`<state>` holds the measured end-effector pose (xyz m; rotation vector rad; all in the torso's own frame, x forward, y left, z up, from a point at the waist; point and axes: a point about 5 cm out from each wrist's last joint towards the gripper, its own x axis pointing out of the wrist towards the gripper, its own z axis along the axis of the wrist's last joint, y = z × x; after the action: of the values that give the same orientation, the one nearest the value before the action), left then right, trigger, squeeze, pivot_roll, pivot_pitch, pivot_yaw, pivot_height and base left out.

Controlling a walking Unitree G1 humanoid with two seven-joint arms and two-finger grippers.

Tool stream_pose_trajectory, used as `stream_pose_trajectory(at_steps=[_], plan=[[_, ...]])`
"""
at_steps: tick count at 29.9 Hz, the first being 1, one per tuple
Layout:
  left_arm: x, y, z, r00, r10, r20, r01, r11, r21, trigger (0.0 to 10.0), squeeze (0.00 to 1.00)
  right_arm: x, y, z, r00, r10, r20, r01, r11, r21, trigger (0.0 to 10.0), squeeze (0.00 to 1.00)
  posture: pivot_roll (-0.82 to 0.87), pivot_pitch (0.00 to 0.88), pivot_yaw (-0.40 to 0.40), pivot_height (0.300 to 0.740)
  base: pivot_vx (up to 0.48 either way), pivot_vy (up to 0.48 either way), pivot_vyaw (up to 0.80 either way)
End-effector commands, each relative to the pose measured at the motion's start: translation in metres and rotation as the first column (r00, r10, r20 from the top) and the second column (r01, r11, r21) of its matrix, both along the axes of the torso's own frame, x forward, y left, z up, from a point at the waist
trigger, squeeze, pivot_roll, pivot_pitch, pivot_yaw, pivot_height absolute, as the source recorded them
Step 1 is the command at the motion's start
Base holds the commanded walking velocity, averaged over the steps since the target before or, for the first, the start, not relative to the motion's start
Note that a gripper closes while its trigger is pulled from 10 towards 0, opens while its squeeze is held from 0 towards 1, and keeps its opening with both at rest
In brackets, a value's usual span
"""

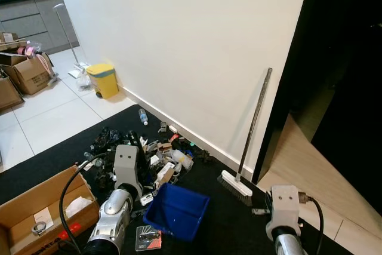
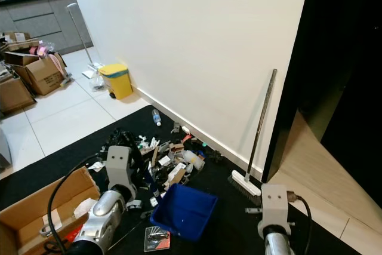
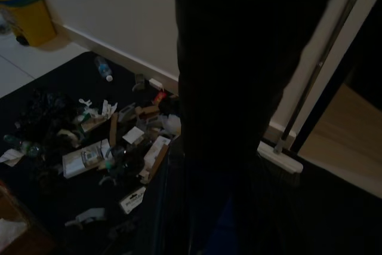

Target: Sweep floor

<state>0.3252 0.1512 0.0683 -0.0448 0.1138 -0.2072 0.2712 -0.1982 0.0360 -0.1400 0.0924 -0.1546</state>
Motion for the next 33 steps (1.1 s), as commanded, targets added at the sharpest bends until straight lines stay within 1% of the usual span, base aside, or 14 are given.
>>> stream_pose_trajectory(at_steps=[1, 4, 5, 7, 9, 13, 16, 20, 24, 33], plan=[[-0.001, -0.002, 0.002, 1.000, -0.018, 0.009, 0.018, 1.000, 0.008, 10.0, 0.00, -0.001, 0.000, -0.003, 1.000, -0.007, -0.005, 0.007, 1.000, 0.006, 10.0, 0.00, -0.06, 0.061, 0.085, 0.740, 0.000, 0.000, 0.00], [-0.004, -0.007, -0.004, 0.998, -0.062, -0.020, 0.062, 0.998, 0.024, 10.0, 0.00, 0.002, 0.005, -0.001, 1.000, 0.015, 0.007, -0.015, 1.000, 0.005, 10.0, 0.00, -0.06, 0.069, 0.081, 0.740, 0.000, 0.000, 0.00], [-0.004, -0.007, -0.004, 0.998, -0.062, -0.020, 0.062, 0.998, 0.024, 10.0, 0.00, 0.002, 0.005, -0.001, 1.000, 0.015, 0.007, -0.015, 1.000, 0.005, 10.0, 0.00, -0.06, 0.069, 0.081, 0.740, 0.000, 0.000, 0.00], [-0.008, -0.008, -0.013, 0.993, -0.108, -0.053, 0.112, 0.990, 0.086, 10.0, 0.00, 0.004, 0.011, -0.003, 0.999, 0.034, 0.000, -0.034, 0.999, 0.001, 10.0, 0.00, -0.06, 0.074, 0.081, 0.740, 0.000, 0.000, 0.00], [-0.008, -0.007, -0.014, 0.992, -0.109, -0.057, 0.114, 0.989, 0.094, 10.0, 0.00, 0.003, 0.012, -0.003, 0.999, 0.035, -0.001, -0.035, 0.999, 0.001, 10.0, 0.00, -0.06, 0.075, 0.081, 0.740, 0.000, 0.000, 0.00], [-0.009, 0.001, -0.017, 0.994, -0.088, -0.060, 0.095, 0.986, 0.136, 10.0, 0.00, 0.001, 0.013, -0.006, 0.999, 0.036, -0.010, -0.036, 0.999, 0.002, 10.0, 0.00, -0.05, 0.080, 0.083, 0.740, 0.000, 0.000, 0.00], [-0.008, 0.005, -0.016, 0.997, -0.062, -0.051, 0.069, 0.987, 0.147, 10.0, 0.00, 0.000, 0.014, -0.008, 0.999, 0.035, -0.013, -0.035, 0.999, 0.005, 10.0, 0.00, -0.05, 0.084, 0.083, 0.740, 0.000, 0.000, 0.00], [-0.009, 0.004, -0.015, 0.997, -0.069, -0.036, 0.074, 0.984, 0.165, 10.0, 0.00, -0.001, 0.014, -0.008, 0.999, 0.035, -0.011, -0.035, 0.999, 0.007, 10.0, 0.00, -0.05, 0.084, 0.080, 0.740, 0.000, 0.000, 0.00], [-0.008, -0.001, -0.014, 0.997, -0.073, -0.028, 0.077, 0.983, 0.166, 10.0, 0.00, 0.003, 0.014, -0.005, 0.999, 0.037, 0.000, -0.037, 0.999, 0.016, 10.0, 0.00, -0.04, 0.084, 0.080, 0.740, 0.000, 0.000, 0.00], [-0.006, -0.001, -0.013, 0.999, -0.033, -0.022, 0.036, 0.986, 0.162, 10.0, 0.00, 0.005, 0.015, -0.004, 0.999, 0.049, -0.002, -0.049, 0.999, 0.012, 10.0, 0.00, -0.04, 0.077, 0.073, 0.740, 0.000, 0.000, 0.00]])
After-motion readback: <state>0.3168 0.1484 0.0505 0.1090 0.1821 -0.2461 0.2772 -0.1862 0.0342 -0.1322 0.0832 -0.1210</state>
